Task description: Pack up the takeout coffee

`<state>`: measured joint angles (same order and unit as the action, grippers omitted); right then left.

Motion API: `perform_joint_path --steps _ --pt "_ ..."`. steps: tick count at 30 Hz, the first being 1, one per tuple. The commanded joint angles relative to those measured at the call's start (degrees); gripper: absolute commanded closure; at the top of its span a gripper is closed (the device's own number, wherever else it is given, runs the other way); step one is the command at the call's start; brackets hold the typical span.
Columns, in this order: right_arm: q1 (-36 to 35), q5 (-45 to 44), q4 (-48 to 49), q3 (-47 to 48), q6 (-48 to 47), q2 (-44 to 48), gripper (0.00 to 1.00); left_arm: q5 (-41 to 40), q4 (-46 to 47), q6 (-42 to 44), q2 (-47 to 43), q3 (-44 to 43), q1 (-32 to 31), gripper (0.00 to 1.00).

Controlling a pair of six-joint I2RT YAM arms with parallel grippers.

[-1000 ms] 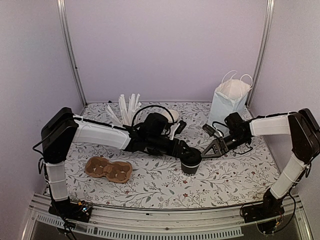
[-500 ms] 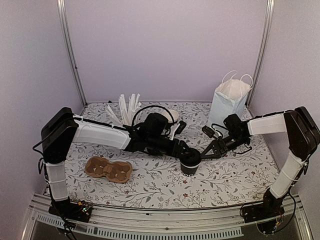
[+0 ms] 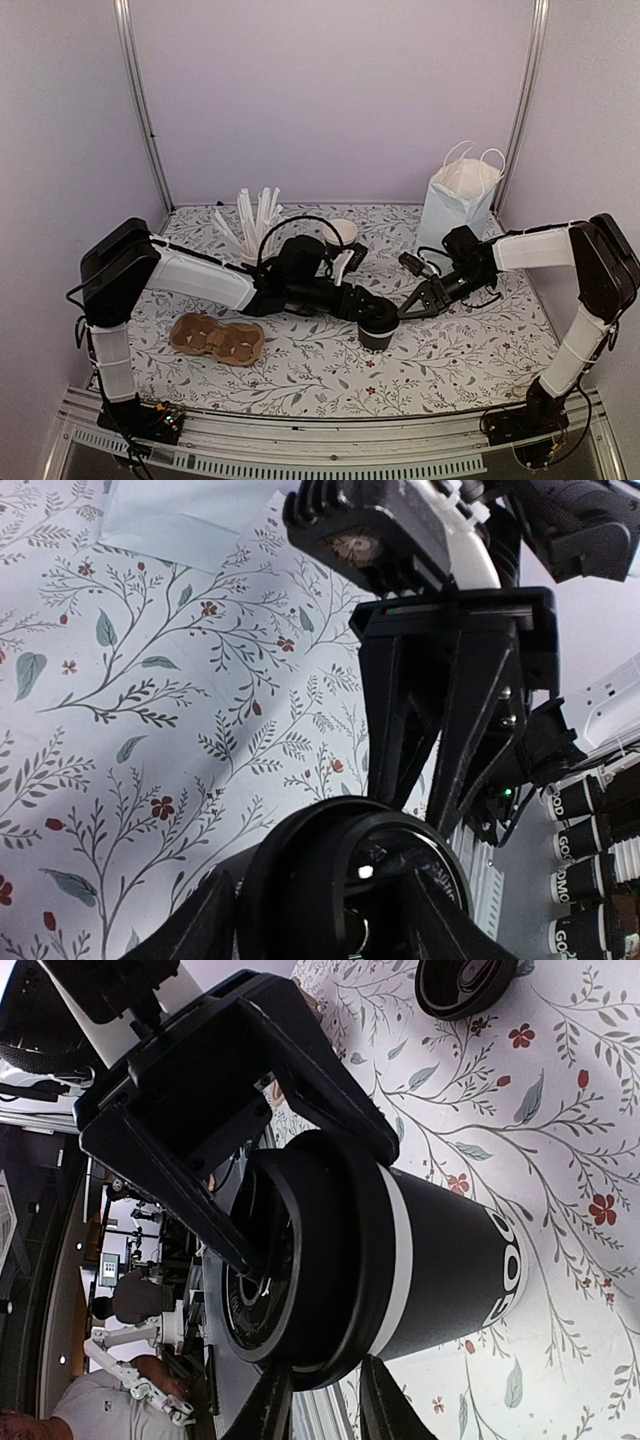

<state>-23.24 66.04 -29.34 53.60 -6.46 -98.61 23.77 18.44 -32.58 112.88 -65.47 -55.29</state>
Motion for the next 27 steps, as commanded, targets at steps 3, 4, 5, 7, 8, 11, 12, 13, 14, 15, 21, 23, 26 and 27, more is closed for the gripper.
perform_joint_path --steps 3,4,5,7,8,11,12,13,14,15,21,23,26,27 --pt "-2.9 -20.6 1.7 -0.2 -1.7 -5.8 0.83 -2.6 -4.9 2.9 5.2 5.9 -1.6 0.42" --pt "-2.9 -21.8 1.7 -0.1 -2.3 -5.7 0.85 -2.7 -4.4 2.8 5.2 6.2 -1.7 0.42" --pt "-3.0 -22.1 1.9 -0.1 -3.0 -5.4 0.86 -2.8 -4.1 2.8 5.2 6.5 -1.6 0.42" --pt "-3.0 -19.7 2.4 -0.7 -4.4 -3.6 0.87 -2.7 -3.4 2.7 5.0 7.0 -1.6 0.42" --pt "-3.1 -17.8 2.4 -1.0 -5.2 -2.6 0.86 -2.7 -3.0 2.5 4.8 7.2 -1.6 0.42" --pt "-3.1 -16.5 1.3 0.2 -7.4 2.2 0.79 -2.6 -2.7 2.3 4.5 7.4 -1.6 0.43" --pt "-3.1 -17.0 0.4 1.2 -8.4 3.7 0.77 -2.6 -2.8 2.2 4.6 7.3 -1.6 0.43" --pt "-3.0 -17.5 -0.9 2.3 -9.4 4.8 0.74 -2.7 -2.9 2.1 4.7 7.2 -1.6 0.43" --pt "-3.1 -17.9 -1.8 3.2 -10.0 6.5 0.71 -2.8 -3.0 2.0 4.8 7.1 -1.7 0.44" --pt "-3.0 -18.5 -2.7 4.0 -10.8 7.8 0.68 -2.7 -3.2 2.0 4.9 7.1 -1.7 0.44" --pt "-6.0 -20.6 -8.4 5.8 -22.1 16.2 0.62 -2.6 -3.7 1.9 5.2 7.3 -1.7 0.45" --pt "-11.0 -25.1 -7.5 4.2 -25.8 19.1 0.64 -2.7 -3.8 1.8 5.3 7.4 -1.7 0.45" --pt "-22.2 -38.8 -5.1 1.4 -30.7 23.8 0.67 -2.6 -3.2 1.3 5.7 7.4 -1.8 0.46" --pt "-24.7 -42.3 -4.4 0.9 -33.0 24.6 0.68 -2.6 -3.0 1.2 5.9 7.4 -1.8 0.46"
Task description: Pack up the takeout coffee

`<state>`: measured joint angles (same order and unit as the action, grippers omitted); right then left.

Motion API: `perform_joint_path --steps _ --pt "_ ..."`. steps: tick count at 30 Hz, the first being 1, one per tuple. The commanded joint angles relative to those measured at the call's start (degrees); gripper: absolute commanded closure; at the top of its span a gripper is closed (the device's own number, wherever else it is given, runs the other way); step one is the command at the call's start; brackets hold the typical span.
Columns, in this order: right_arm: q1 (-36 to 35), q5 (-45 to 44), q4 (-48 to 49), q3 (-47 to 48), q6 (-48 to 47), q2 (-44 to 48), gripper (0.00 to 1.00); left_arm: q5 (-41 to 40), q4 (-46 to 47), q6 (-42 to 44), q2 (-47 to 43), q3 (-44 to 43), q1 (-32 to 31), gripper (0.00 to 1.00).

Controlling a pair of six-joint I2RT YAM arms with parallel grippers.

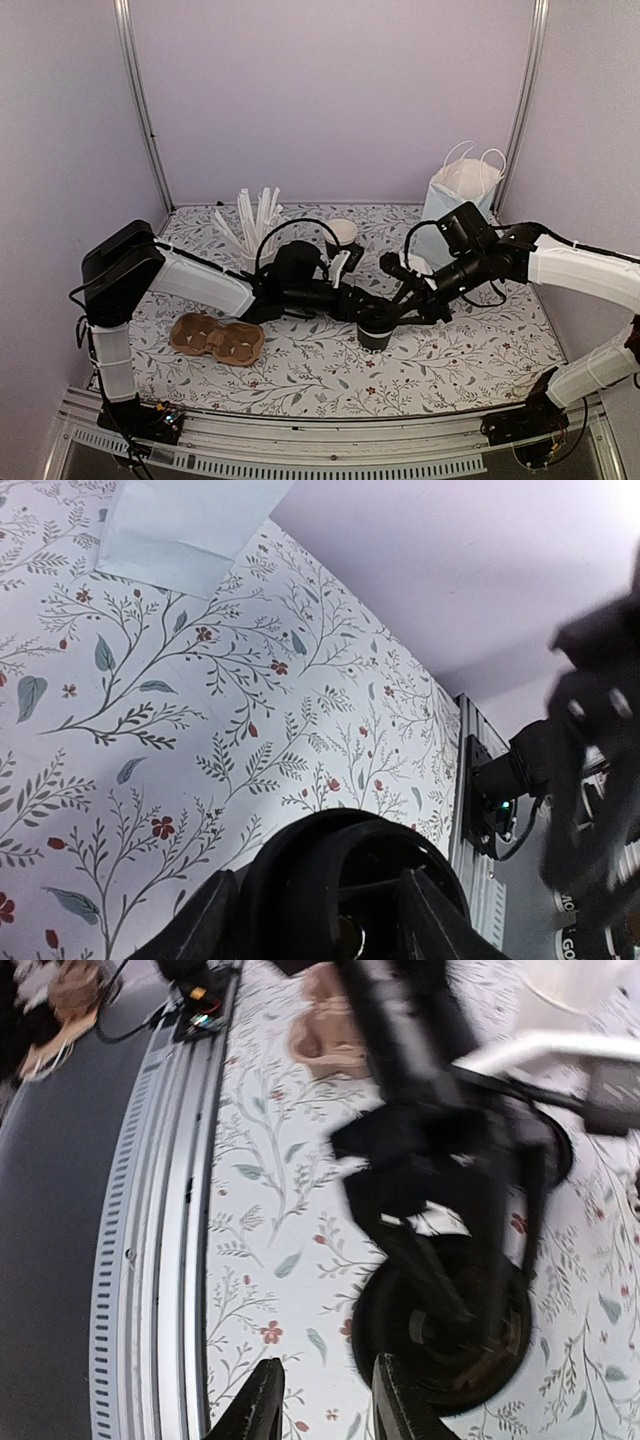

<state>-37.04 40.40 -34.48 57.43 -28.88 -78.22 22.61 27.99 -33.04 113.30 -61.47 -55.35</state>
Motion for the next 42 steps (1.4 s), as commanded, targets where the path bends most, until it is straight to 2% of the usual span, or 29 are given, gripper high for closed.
perform_joint_path --steps 1,11,31,42 --pt "-12.3 -19.3 1.1 -3.1 -11.9 4.3 0.70 -1.4 -12.5 1.6 5.5 3.3 -1.8 0.46" --pt "-19.2 -31.0 4.1 -4.7 -16.7 1.4 0.74 -1.5 -12.6 1.2 5.8 2.4 -1.8 0.46" --pt "-19.6 -37.4 7.4 -6.8 -17.6 1.7 0.80 -0.7 -13.1 1.6 6.6 1.9 -1.8 0.46" --pt "-19.6 -37.1 4.2 -3.8 -17.7 3.5 0.80 -0.2 -13.7 1.9 7.0 1.8 -1.8 0.47"
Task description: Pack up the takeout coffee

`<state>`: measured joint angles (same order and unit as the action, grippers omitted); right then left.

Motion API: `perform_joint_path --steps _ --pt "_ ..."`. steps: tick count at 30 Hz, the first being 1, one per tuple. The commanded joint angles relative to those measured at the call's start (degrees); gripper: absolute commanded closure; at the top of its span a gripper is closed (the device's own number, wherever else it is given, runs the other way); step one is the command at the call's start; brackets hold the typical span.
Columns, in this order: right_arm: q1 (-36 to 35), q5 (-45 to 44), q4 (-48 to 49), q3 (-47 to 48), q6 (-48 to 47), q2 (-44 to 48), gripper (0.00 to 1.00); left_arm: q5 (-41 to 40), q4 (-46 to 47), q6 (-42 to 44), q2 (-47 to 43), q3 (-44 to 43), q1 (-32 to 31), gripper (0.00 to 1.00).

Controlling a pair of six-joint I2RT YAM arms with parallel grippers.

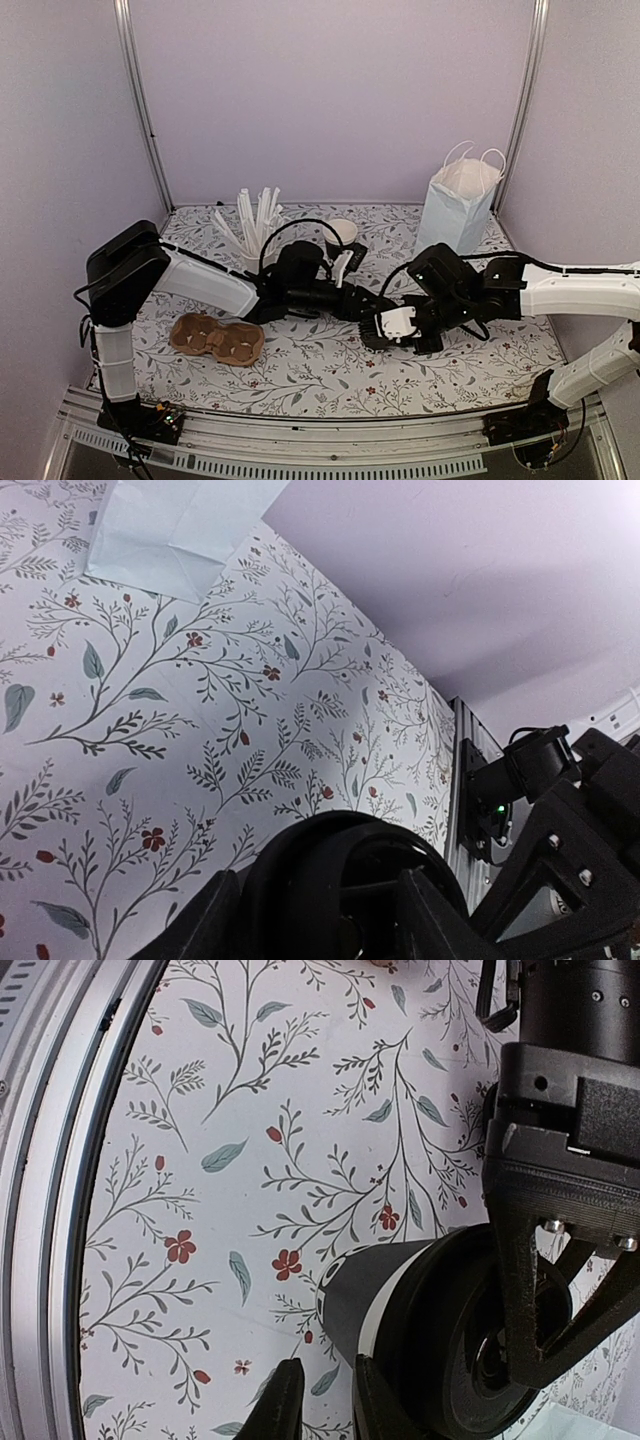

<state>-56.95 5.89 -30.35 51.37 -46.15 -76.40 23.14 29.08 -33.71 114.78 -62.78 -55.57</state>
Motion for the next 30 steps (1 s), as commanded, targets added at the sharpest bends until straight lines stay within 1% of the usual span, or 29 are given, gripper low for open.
perform_joint_path --steps 1,11,21,30 --pt "0.3 -2.4 -0.1 2.5 -0.3 1.6 0.80 -0.8 -15.0 2.8 5.5 3.1 -1.6 0.46" --pt "0.3 -2.2 -1.6 5.0 0.0 0.7 0.80 -0.5 -15.2 3.0 5.6 3.0 -1.6 0.47" --pt "0.3 -4.2 -0.5 1.8 -1.2 -1.1 0.80 -0.5 -15.6 3.4 5.8 2.9 -1.6 0.47" --pt "0.0 -4.1 -0.6 -3.4 -2.9 -1.2 0.83 -0.3 -15.7 3.5 6.4 2.6 -1.5 0.47"
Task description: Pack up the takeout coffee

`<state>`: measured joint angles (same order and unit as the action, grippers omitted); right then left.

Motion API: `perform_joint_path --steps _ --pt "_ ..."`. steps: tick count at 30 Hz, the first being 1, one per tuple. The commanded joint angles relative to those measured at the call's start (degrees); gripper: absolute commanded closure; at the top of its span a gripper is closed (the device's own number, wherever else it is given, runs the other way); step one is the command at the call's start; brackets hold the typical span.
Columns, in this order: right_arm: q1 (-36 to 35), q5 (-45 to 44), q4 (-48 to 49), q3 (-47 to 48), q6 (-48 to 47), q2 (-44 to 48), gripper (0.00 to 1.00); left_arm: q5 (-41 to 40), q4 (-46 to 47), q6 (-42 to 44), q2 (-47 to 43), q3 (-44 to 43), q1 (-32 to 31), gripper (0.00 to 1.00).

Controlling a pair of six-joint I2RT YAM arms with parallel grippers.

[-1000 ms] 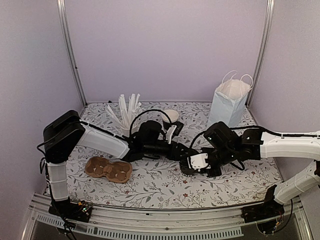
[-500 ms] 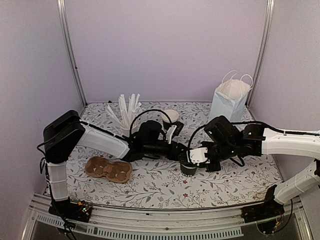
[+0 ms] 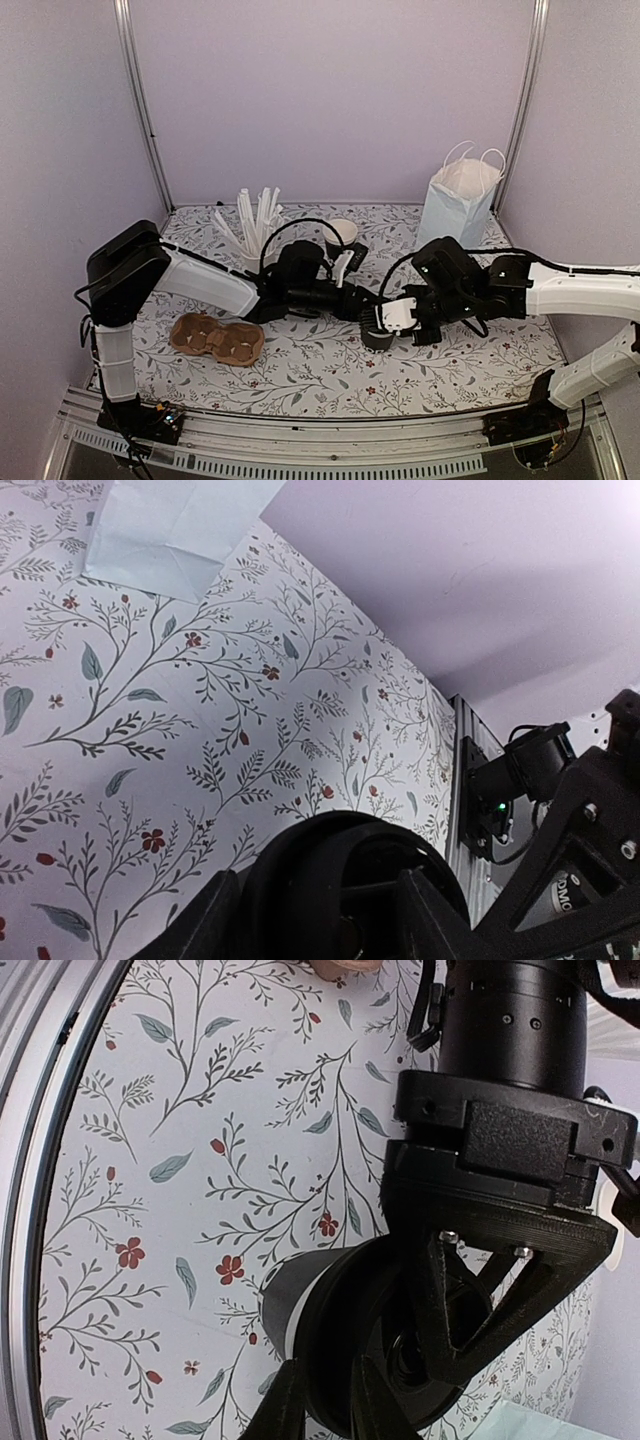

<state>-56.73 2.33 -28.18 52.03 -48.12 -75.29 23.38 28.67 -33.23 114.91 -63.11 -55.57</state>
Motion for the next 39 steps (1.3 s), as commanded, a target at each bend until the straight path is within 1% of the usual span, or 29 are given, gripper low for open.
perform_joint_path --steps 1,8,12,14,17,24,27,30,35,39 --pt "-0.3 -0.6 -2.7 -4.6 -1.0 -2.5 0.83 -0.6 -15.2 3.1 6.3 2.9 -1.5 0.47" --pt "-1.8 -0.5 -2.3 -9.4 -1.4 -5.0 0.86 -0.5 -15.0 2.7 6.7 3.1 -1.6 0.47" --pt "-3.8 -4.7 -1.3 -13.5 -2.3 -7.7 0.89 -0.5 -14.9 2.6 7.0 3.2 -1.5 0.47" --pt "-4.1 -5.5 -0.9 -14.9 -2.5 -10.5 0.91 -0.5 -14.9 2.5 7.1 3.2 -1.5 0.47" --pt "-4.1 -5.7 0.5 -16.5 -2.3 -11.8 0.92 -0.5 -14.7 2.4 7.3 3.3 -1.5 0.47" --pt "-4.1 -6.4 2.0 -15.9 -0.8 -8.1 0.92 -0.4 -14.7 2.3 7.0 3.5 -1.5 0.47" --pt "-4.0 -4.8 2.0 -13.7 0.9 -5.8 0.92 -0.8 -15.1 2.6 6.6 3.3 -1.5 0.47" --pt "-3.3 -1.1 -0.1 -9.4 2.8 -2.2 0.87 -1.1 -15.3 3.0 5.8 3.2 -1.5 0.47" --pt "2.0 7.3 -4.0 -2.8 3.6 1.9 0.73 -1.6 -15.6 4.6 3.4 2.2 -1.5 0.47" --pt "5.4 12.3 -6.1 0.6 4.4 3.9 0.68 -2.7 -16.4 6.6 0.4 -0.2 -1.5 0.44"
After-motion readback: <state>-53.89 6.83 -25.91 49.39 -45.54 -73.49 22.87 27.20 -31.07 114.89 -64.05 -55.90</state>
